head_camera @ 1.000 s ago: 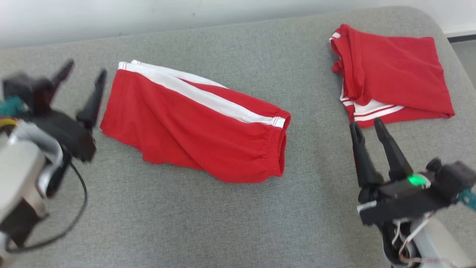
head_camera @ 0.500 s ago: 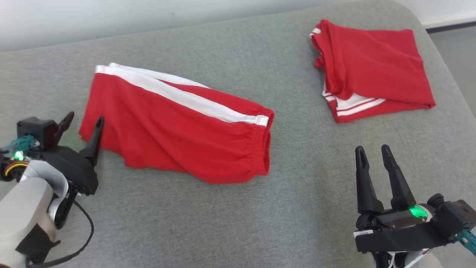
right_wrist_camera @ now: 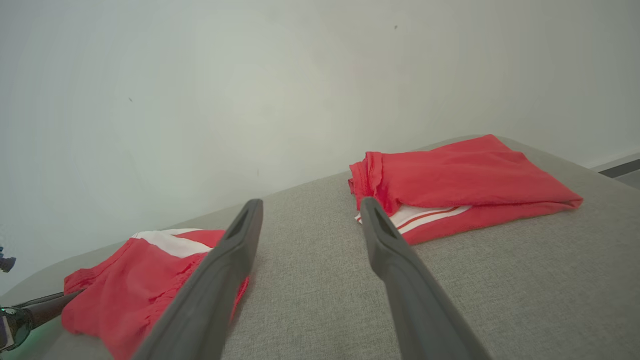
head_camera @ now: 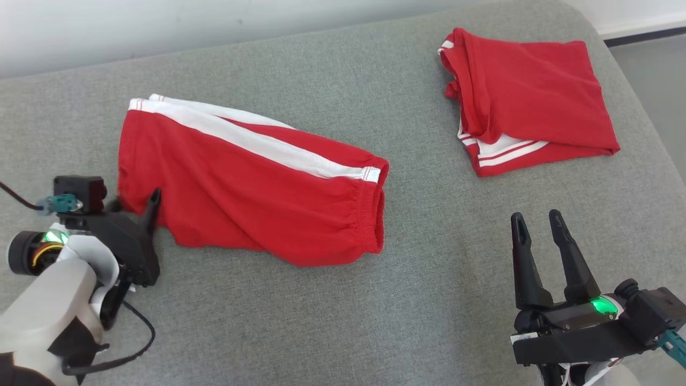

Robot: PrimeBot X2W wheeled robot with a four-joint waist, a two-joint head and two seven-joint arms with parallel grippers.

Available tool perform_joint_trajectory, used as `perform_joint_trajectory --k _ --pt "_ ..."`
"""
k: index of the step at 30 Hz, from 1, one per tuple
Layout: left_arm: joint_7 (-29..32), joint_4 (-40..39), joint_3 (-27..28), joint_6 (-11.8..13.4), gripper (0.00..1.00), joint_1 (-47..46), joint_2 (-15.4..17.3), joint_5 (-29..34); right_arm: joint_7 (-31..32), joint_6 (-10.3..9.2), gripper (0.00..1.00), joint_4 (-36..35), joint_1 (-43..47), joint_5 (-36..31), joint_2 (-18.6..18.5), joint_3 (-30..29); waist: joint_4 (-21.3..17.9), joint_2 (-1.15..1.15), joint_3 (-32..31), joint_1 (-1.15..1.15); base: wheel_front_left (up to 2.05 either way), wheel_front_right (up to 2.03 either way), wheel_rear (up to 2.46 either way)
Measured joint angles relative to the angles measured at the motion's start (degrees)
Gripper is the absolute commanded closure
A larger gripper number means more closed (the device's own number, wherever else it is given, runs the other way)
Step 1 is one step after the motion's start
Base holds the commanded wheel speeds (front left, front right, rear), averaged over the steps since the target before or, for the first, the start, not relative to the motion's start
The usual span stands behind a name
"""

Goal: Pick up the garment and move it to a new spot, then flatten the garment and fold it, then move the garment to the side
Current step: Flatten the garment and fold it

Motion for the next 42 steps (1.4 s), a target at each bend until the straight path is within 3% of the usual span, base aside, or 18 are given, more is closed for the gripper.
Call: perform_joint_trajectory --k 7,20,30,36,37,38,39,42 --pt "-3.8 2.9 -1.9 0.0 1.0 -0.2 -1.7 0.3 0.0 0.01 0.0 0.7 0.6 -0.3 -0.5 0.4 0.9 0.0 -1.9 0.0 0.0 0.0 0.0" --pt "-8.5 5.4 -3.8 0.0 1.0 5.6 -8.0 -0.2 0.0 0.01 0.0 2.8 5.5 0.2 -0.8 0.7 5.0 0.0 -9.6 -0.01 0.0 0.0 0.0" --pt "-9.9 3.3 -3.2 0.0 1.0 11.5 -8.4 -0.3 0.0 0.0 0.0 3.5 8.3 0.3 -0.5 0.6 9.4 0.0 -13.9 -0.01 0.0 0.0 0.0" --pt "-10.0 2.2 -1.1 0.0 1.0 14.1 -8.2 -0.3 0.0 0.0 0.0 4.1 8.2 0.3 -0.6 1.3 9.6 0.01 -14.6 -0.01 0.0 0.0 0.0" --pt "-10.0 1.8 -0.4 0.4 0.85 14.3 -8.1 0.1 0.0 0.0 0.0 4.2 8.2 0.3 -0.6 1.3 9.5 0.01 -14.6 0.0 0.0 0.0 0.0" --pt "-10.1 1.1 0.5 0.6 0.55 14.7 -7.9 0.7 0.0 0.01 0.0 4.3 8.2 0.3 -0.6 1.3 9.4 0.01 -14.6 0.0 0.0 0.0 0.0" --pt "-10.1 0.3 1.4 1.0 0.0 15.1 -7.7 1.3 0.0 0.0 0.0 4.4 8.1 0.3 -0.5 1.3 9.3 0.01 -14.7 0.0 0.0 0.0 0.0" --pt "-10.1 -3.0 5.1 2.6 0.0 17.0 -7.1 4.2 0.0 0.0 0.0 4.6 8.1 0.3 -0.5 1.3 9.2 0.01 -14.9 0.0 0.0 0.0 0.0"
